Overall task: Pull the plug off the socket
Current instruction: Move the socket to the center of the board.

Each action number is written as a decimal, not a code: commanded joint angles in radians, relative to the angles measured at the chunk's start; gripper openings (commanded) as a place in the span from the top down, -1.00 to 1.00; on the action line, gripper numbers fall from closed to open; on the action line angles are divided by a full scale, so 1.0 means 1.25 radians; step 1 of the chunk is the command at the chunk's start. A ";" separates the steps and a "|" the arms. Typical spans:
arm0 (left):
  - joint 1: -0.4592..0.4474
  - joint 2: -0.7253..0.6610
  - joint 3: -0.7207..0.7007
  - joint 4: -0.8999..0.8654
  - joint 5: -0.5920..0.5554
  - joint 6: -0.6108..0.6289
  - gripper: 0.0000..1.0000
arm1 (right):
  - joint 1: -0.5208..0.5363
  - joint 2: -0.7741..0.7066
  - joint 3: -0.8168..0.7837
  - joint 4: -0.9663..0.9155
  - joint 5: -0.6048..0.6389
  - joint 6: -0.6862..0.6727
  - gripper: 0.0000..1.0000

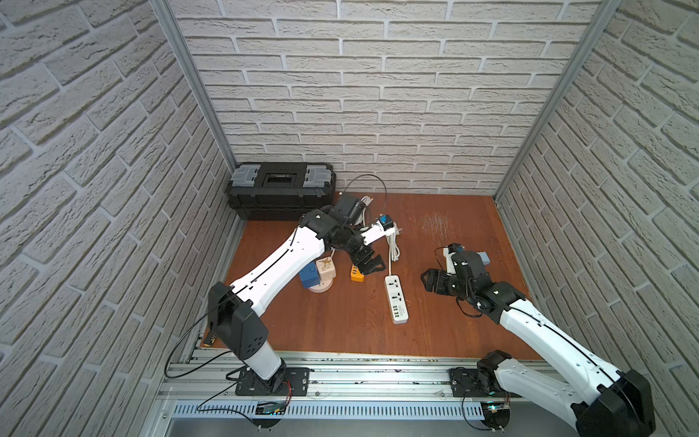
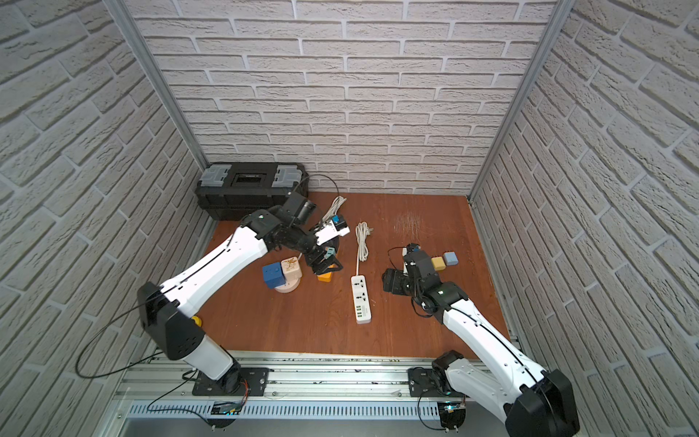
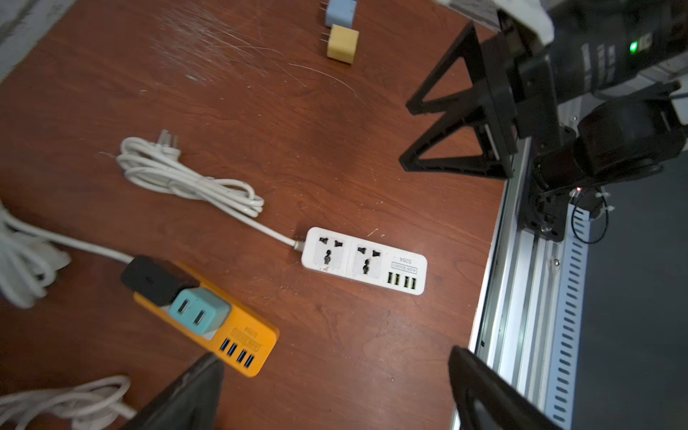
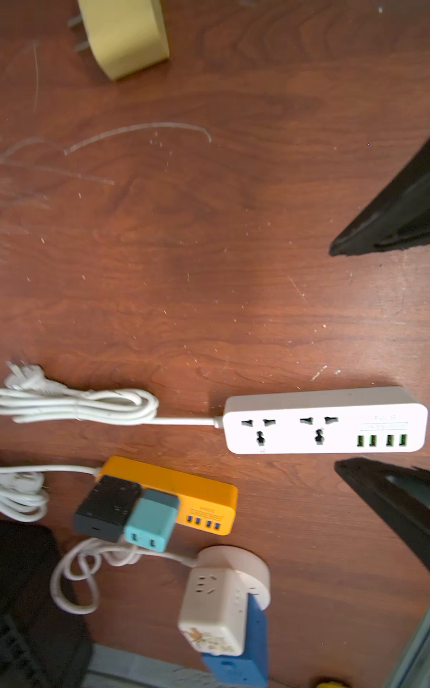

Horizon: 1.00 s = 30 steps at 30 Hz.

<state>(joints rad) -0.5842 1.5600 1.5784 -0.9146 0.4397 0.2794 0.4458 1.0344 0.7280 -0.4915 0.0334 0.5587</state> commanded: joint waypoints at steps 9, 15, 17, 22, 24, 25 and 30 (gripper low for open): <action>0.318 -0.236 -0.295 0.003 0.021 -0.072 -0.96 | 0.229 0.247 0.129 -0.040 0.114 -0.030 -0.59; 0.384 -0.307 -0.423 0.009 0.040 -0.046 -0.96 | 0.265 0.354 0.161 -0.019 0.099 -0.010 -0.48; 0.386 -0.321 -0.452 0.012 0.045 -0.033 -0.96 | 0.274 0.380 0.168 -0.019 0.098 -0.004 -0.48; 0.385 -0.364 -0.505 0.093 -0.019 -0.051 -0.96 | 0.284 0.433 0.166 -0.015 0.125 0.023 -0.48; 0.386 -0.371 -0.512 0.103 -0.030 -0.059 -0.96 | 0.284 0.449 0.167 -0.010 0.124 0.031 -0.46; 0.386 -0.371 -0.519 0.103 -0.013 -0.057 -0.96 | 0.285 0.458 0.169 -0.007 0.125 0.035 -0.44; 0.378 -0.340 -0.520 0.085 0.033 -0.045 -0.97 | 0.284 0.515 0.203 -0.010 0.153 0.056 -0.37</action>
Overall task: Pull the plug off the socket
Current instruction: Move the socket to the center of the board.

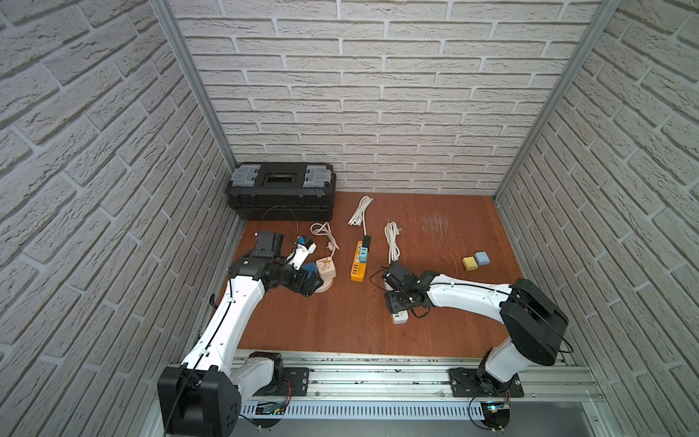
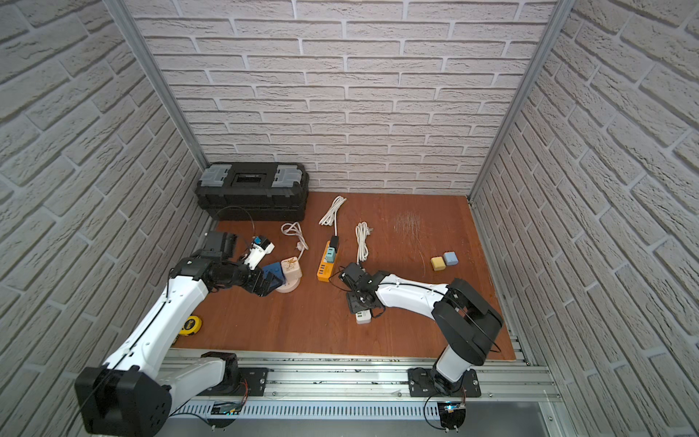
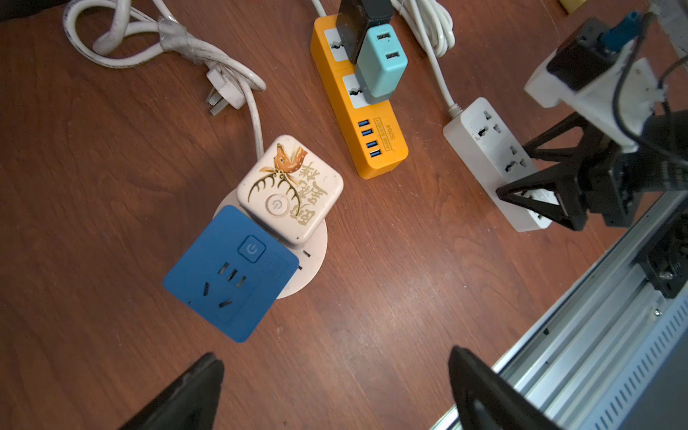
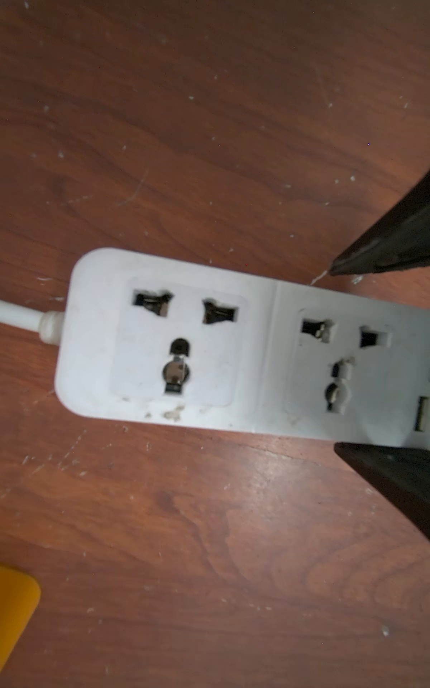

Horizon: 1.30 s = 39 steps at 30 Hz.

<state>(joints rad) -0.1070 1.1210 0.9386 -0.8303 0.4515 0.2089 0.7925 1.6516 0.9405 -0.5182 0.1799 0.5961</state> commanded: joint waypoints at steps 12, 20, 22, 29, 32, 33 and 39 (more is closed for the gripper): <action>-0.004 0.006 -0.015 0.025 0.017 0.014 -0.96 | -0.097 0.105 0.159 -0.055 0.113 0.047 0.41; -0.005 0.007 -0.015 0.023 0.017 0.014 -0.97 | -0.238 0.226 0.315 -0.061 0.051 -0.037 0.43; -0.005 0.003 -0.016 0.024 0.017 0.013 -0.96 | -0.262 0.285 0.377 -0.072 0.041 -0.064 0.43; -0.005 0.006 -0.016 0.025 0.015 0.012 -0.96 | -0.315 0.408 0.542 -0.122 0.033 -0.091 0.40; -0.005 0.006 -0.017 0.025 0.016 0.011 -0.96 | -0.337 0.429 0.575 -0.135 0.033 -0.097 0.38; -0.005 0.006 -0.017 0.026 0.017 0.012 -0.97 | -0.343 0.431 0.577 -0.136 0.036 -0.101 0.38; -0.006 0.007 -0.018 0.026 0.015 0.012 -0.96 | -0.355 0.429 0.555 -0.145 0.078 -0.117 0.32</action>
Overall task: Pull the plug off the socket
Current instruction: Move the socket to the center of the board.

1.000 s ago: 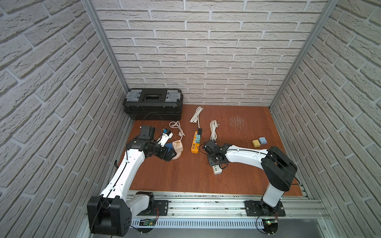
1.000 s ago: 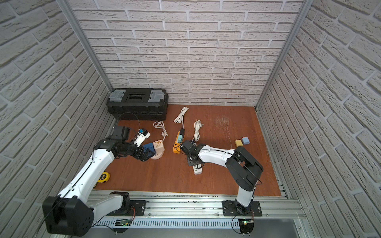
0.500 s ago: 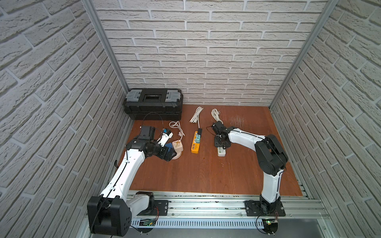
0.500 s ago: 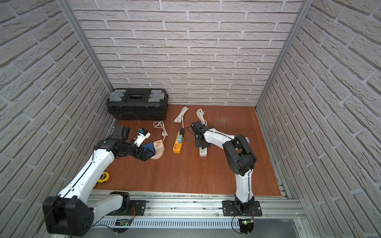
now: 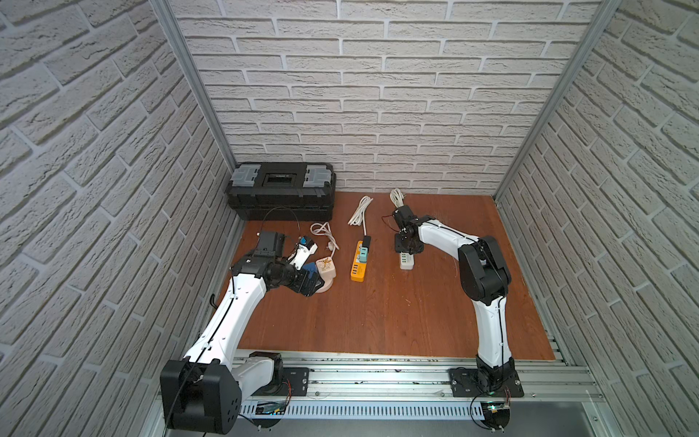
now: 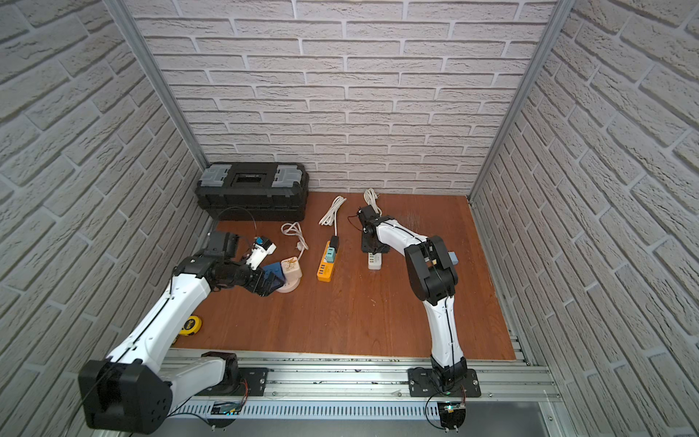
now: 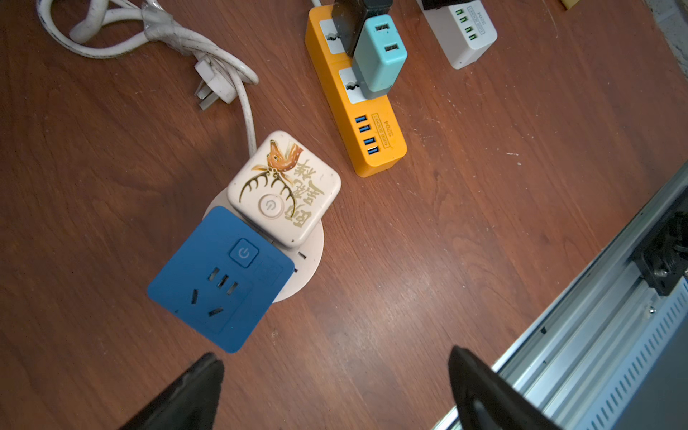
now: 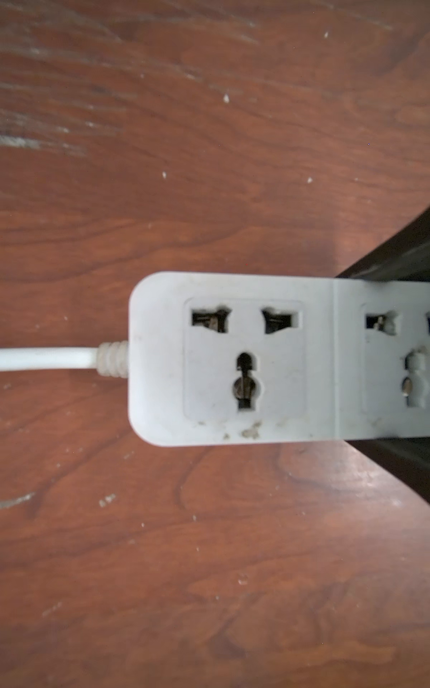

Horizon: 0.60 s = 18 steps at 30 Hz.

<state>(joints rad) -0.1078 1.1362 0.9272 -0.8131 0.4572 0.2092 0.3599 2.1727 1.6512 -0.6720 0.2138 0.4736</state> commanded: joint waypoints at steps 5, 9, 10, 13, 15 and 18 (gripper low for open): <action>-0.005 -0.006 -0.008 0.011 0.012 0.011 -0.96 | -0.030 0.014 -0.032 -0.023 0.058 -0.018 0.31; -0.005 -0.007 -0.008 0.011 0.012 0.008 -0.97 | -0.033 0.007 -0.036 -0.026 0.059 -0.018 0.22; -0.005 -0.007 -0.008 0.012 0.012 0.008 -0.96 | -0.031 0.000 -0.041 -0.023 0.052 -0.018 0.15; -0.005 -0.005 -0.008 0.010 0.015 0.005 -0.97 | -0.023 -0.045 -0.064 -0.016 0.041 -0.021 -0.14; -0.005 -0.005 -0.007 0.010 0.015 0.005 -0.96 | -0.015 -0.081 -0.077 -0.019 0.039 -0.022 -0.34; -0.001 -0.006 -0.005 0.010 0.016 0.000 -0.96 | -0.001 -0.146 -0.093 -0.028 0.033 -0.022 -0.52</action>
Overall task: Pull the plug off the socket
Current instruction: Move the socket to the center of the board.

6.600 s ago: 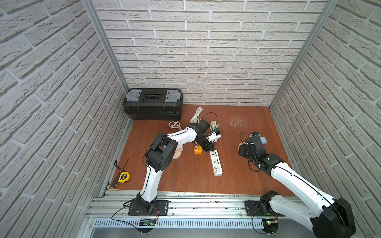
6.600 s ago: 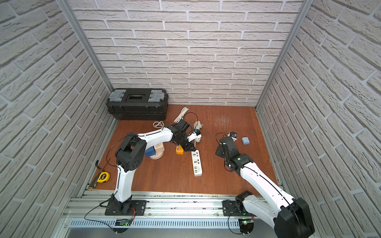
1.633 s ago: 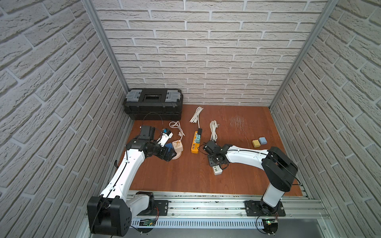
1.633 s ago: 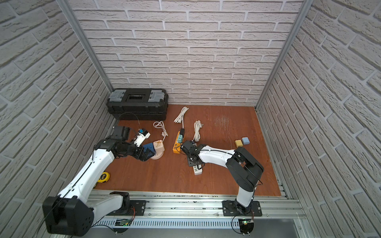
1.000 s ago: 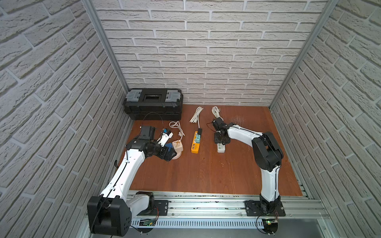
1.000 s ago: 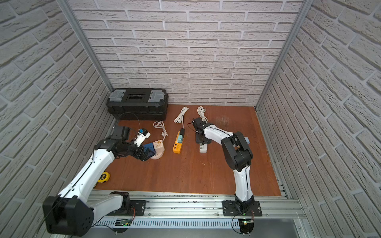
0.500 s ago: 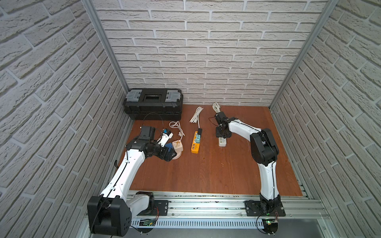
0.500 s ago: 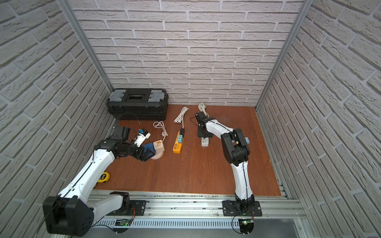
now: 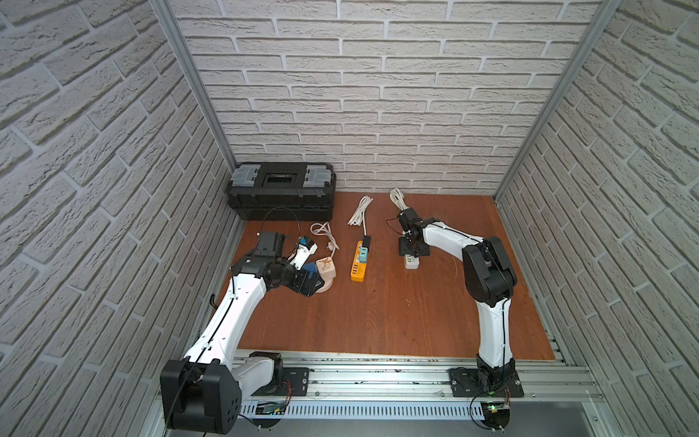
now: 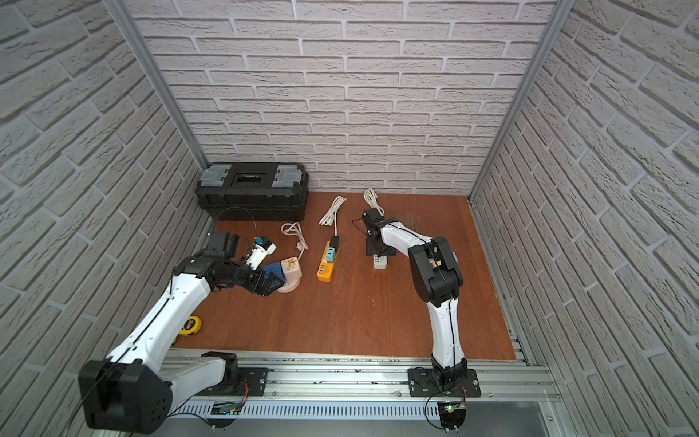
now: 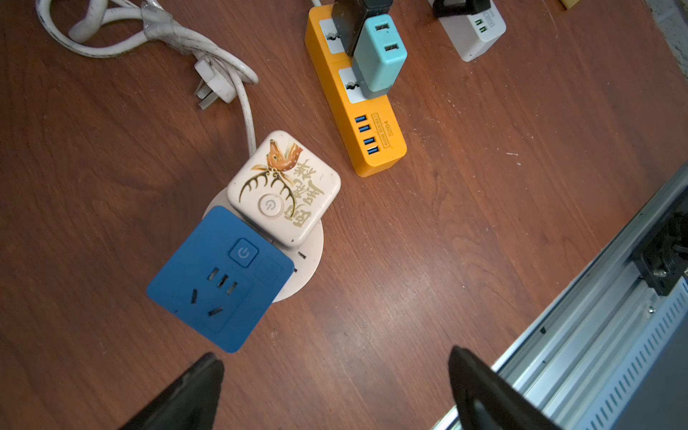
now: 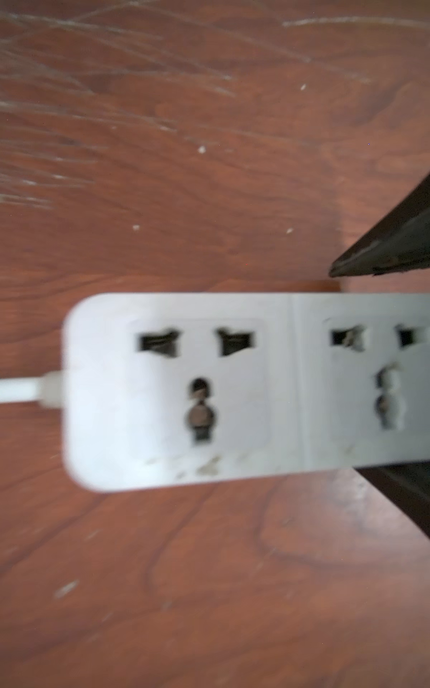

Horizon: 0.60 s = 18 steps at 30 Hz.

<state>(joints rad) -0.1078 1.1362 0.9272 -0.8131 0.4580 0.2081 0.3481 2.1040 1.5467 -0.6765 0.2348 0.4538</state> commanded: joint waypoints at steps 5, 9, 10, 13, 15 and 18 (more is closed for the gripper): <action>0.021 -0.010 -0.003 0.013 0.015 -0.010 -0.97 | 0.049 -0.218 -0.057 -0.026 0.010 0.009 -0.69; 0.064 -0.011 0.001 0.014 0.026 -0.020 -0.97 | 0.115 -0.292 -0.109 -0.014 0.001 0.042 -0.69; 0.077 -0.010 0.002 0.015 0.029 -0.023 -0.96 | 0.139 -0.304 -0.121 -0.005 -0.001 0.052 -0.69; 0.115 -0.007 0.006 0.016 0.031 -0.030 -0.97 | 0.208 -0.309 -0.137 0.003 0.002 0.087 -0.69; 0.135 -0.008 0.006 0.017 0.033 -0.033 -0.96 | 0.253 -0.301 -0.139 0.015 0.001 0.108 -0.69; 0.145 -0.012 0.002 0.019 0.033 -0.033 -0.96 | 0.312 -0.276 -0.129 0.041 0.005 0.137 -0.70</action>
<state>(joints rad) 0.0605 1.1362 0.9272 -0.8070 0.4786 0.1776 0.6949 1.7386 1.3869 -0.6708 0.2340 0.5655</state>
